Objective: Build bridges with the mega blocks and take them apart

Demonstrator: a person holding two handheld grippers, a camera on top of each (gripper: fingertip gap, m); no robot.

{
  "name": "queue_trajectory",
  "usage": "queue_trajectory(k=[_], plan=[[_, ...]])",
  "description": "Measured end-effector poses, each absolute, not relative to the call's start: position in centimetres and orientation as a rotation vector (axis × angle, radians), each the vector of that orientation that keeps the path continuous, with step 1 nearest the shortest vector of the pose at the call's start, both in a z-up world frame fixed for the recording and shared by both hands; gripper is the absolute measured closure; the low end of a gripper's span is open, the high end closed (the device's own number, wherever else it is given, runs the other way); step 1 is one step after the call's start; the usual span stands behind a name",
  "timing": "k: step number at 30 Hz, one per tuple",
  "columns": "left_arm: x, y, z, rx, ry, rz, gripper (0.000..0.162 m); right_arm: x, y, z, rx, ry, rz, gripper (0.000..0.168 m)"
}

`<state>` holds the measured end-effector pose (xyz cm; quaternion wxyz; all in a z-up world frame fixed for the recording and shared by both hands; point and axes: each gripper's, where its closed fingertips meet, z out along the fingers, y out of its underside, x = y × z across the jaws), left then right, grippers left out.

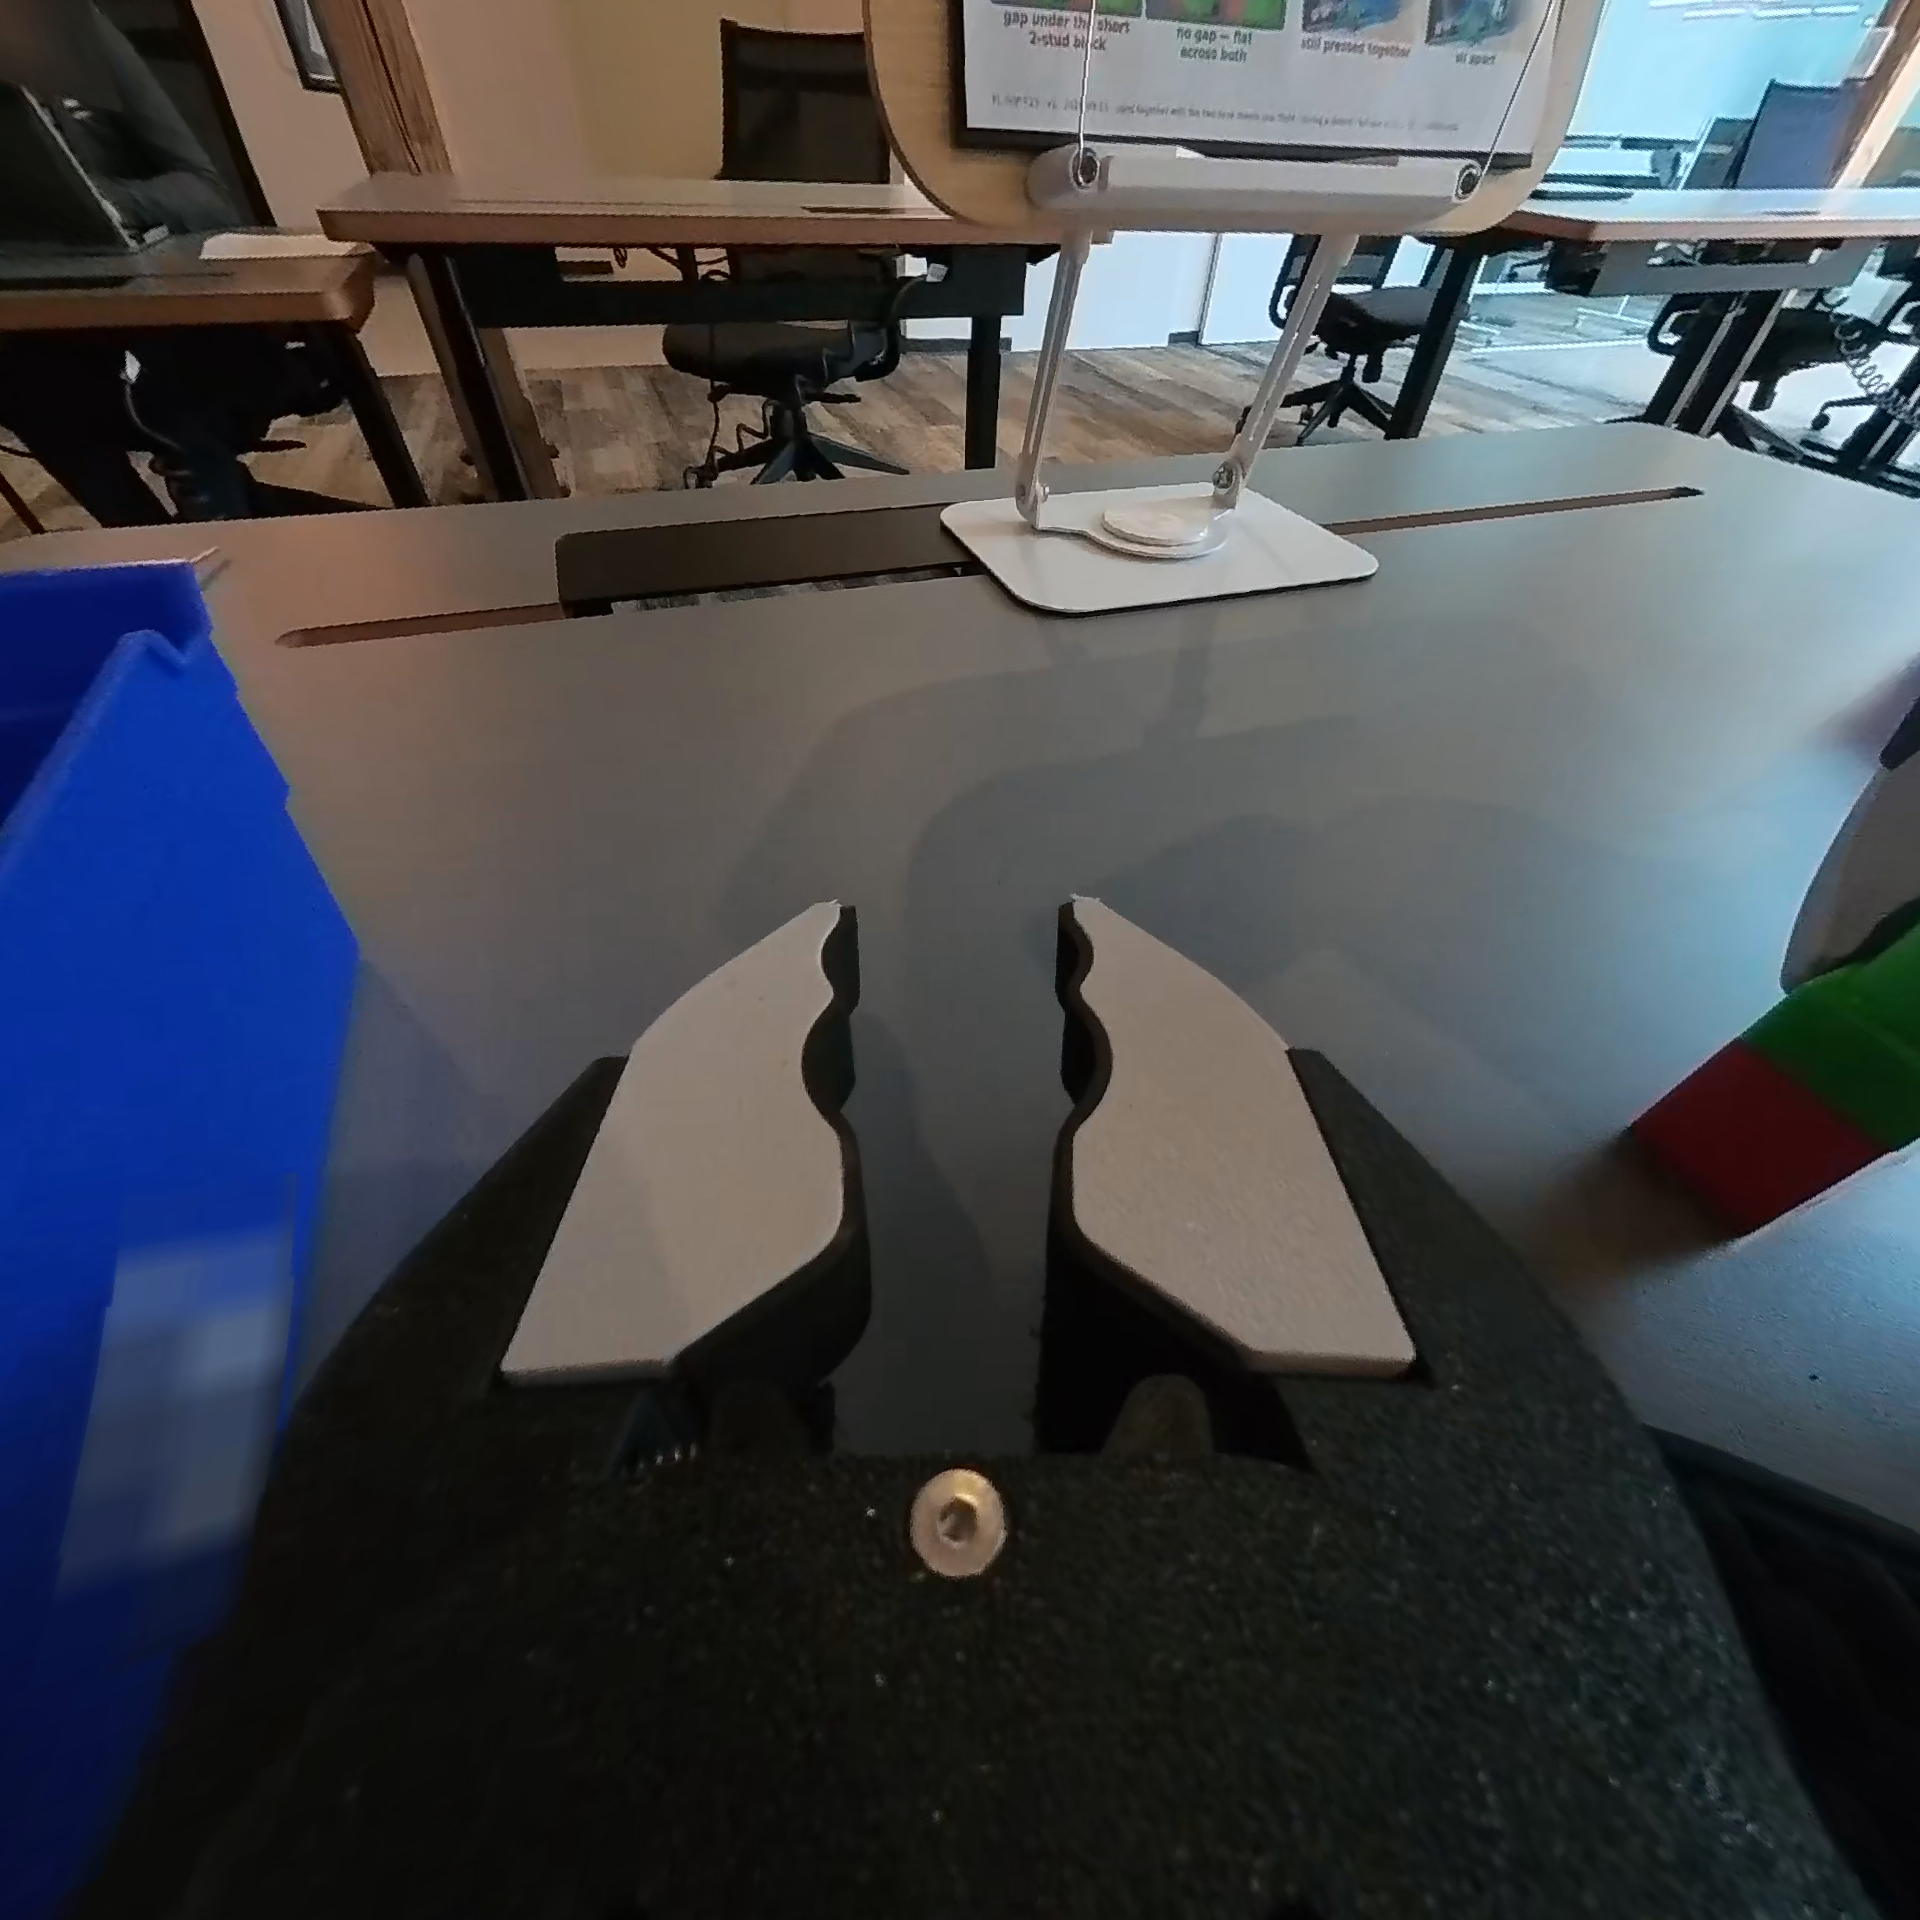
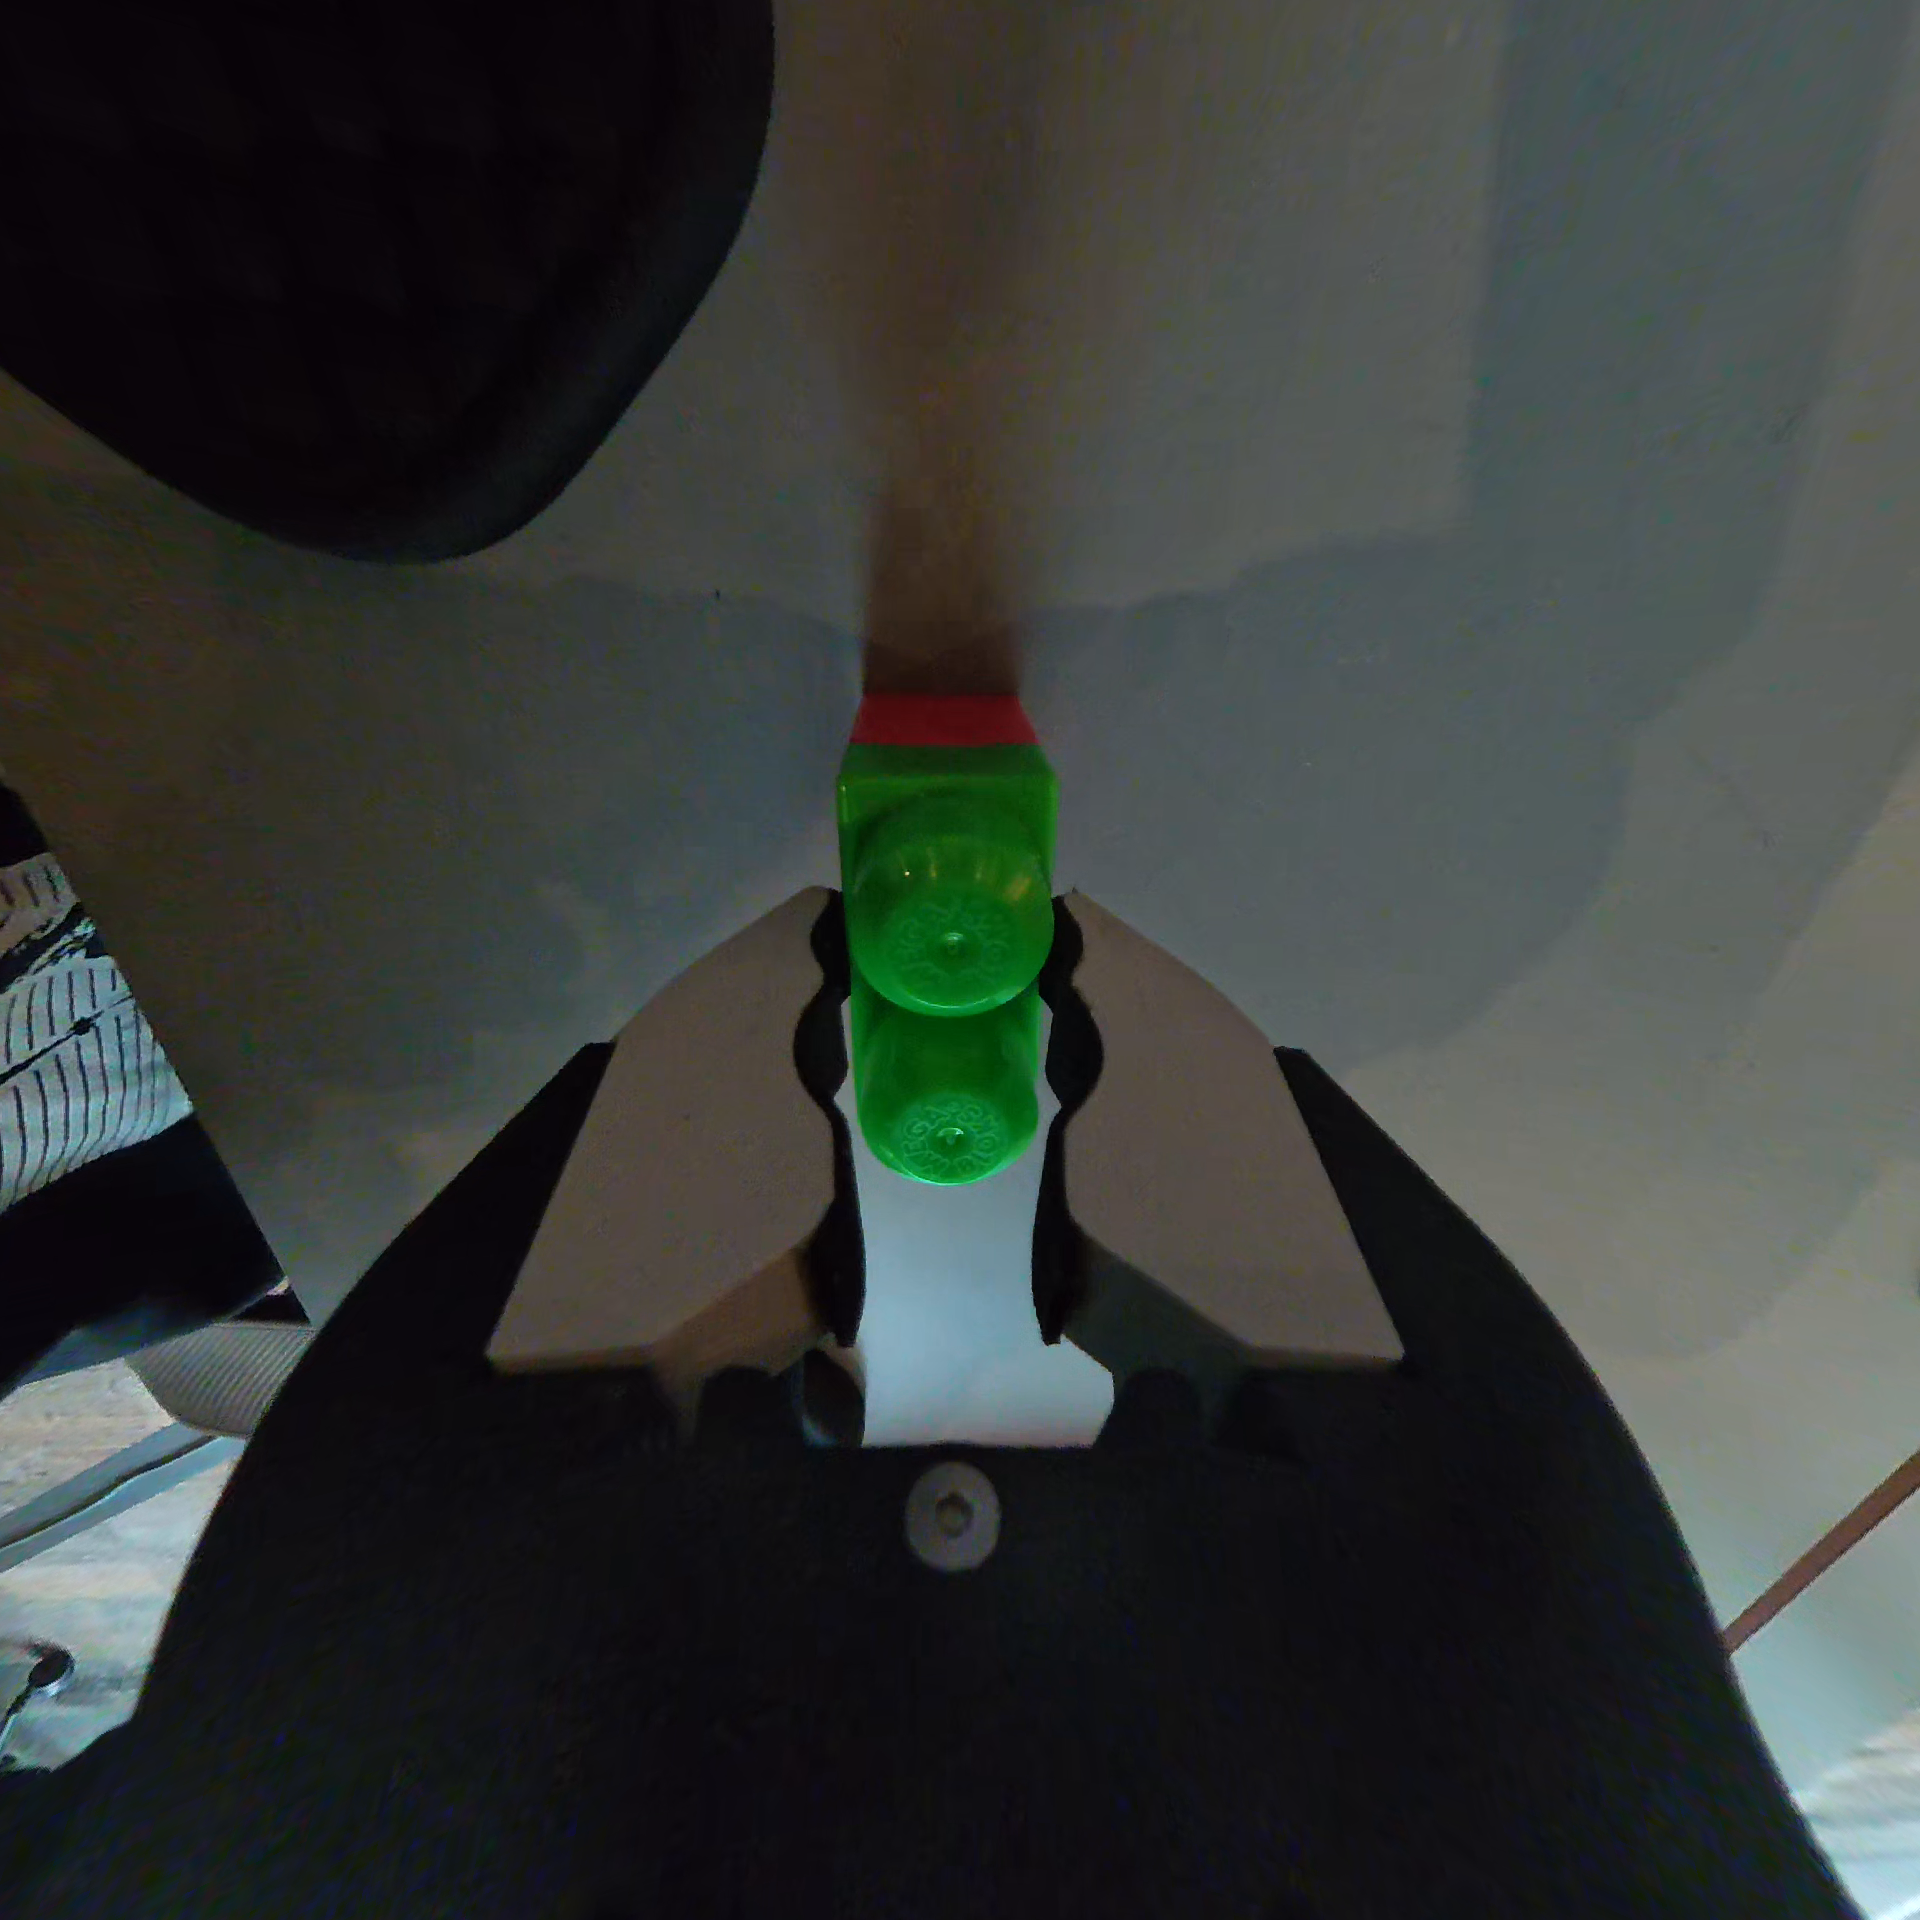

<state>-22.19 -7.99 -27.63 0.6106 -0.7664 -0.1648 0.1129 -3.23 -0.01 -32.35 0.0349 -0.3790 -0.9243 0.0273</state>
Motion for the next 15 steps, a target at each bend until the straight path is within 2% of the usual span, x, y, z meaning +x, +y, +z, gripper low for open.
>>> queue_trajectory(k=[9, 15], plan=[[-21.9, -7.9, -27.6, -1.768, -0.363, 0.252, 0.126, -3.7, 1.0, -31.7, -1.223, -2.788, 0.157, 0.133], [-21.8, -7.8, -27.7, -1.779, -0.354, 0.251, 0.126, -1.6, 6.1, -26.9, -1.385, -2.667, 0.157, 0.133]])
